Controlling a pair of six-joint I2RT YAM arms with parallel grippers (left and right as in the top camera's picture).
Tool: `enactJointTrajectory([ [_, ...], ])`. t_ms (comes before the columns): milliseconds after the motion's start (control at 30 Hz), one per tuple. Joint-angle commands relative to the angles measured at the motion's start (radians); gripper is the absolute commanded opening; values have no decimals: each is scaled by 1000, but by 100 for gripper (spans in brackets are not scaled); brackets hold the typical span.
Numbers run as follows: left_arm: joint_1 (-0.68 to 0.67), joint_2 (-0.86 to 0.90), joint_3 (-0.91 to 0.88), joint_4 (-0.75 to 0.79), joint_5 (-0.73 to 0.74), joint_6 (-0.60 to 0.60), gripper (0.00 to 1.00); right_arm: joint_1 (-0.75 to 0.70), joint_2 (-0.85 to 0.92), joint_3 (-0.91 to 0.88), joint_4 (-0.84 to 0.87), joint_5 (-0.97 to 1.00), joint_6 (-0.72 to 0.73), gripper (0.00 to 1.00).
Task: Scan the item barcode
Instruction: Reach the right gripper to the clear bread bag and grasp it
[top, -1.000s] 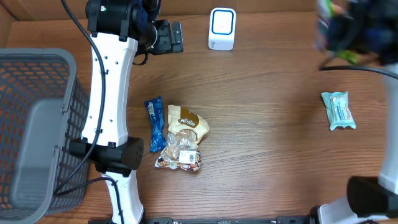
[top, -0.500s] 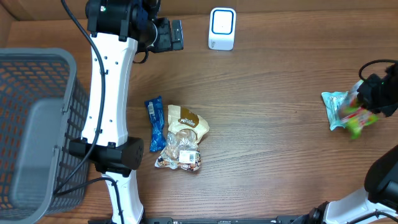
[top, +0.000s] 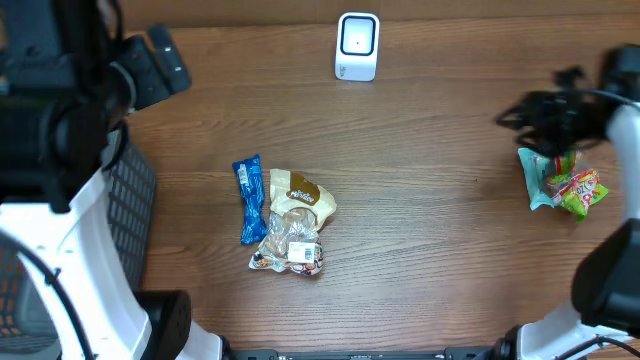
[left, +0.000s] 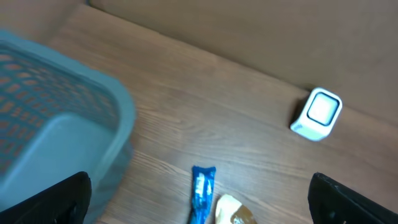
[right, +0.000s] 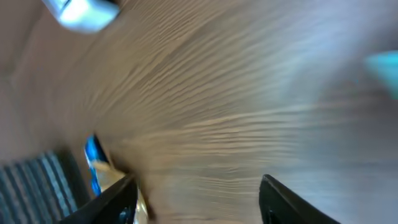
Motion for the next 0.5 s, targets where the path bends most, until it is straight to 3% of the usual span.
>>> enactJointTrajectory([
  [0, 78, 25, -33, -2, -10, 16, 100, 202, -28, 24, 31, 17, 50, 72],
  [33, 100, 25, -46, -2, -5, 15, 100, 235, -28, 23, 40, 22, 57, 76],
  [67, 169, 25, -112, -2, 11, 10, 100, 373, -26, 6, 89, 22, 113, 100],
  [233, 216, 38, -273, 0, 6, 5, 100, 574, 28, -41, 174, 17, 171, 100],
  [467, 216, 63, -318, 2, 7, 4, 99, 768, 187, -99, 229, -66, 278, 100],
])
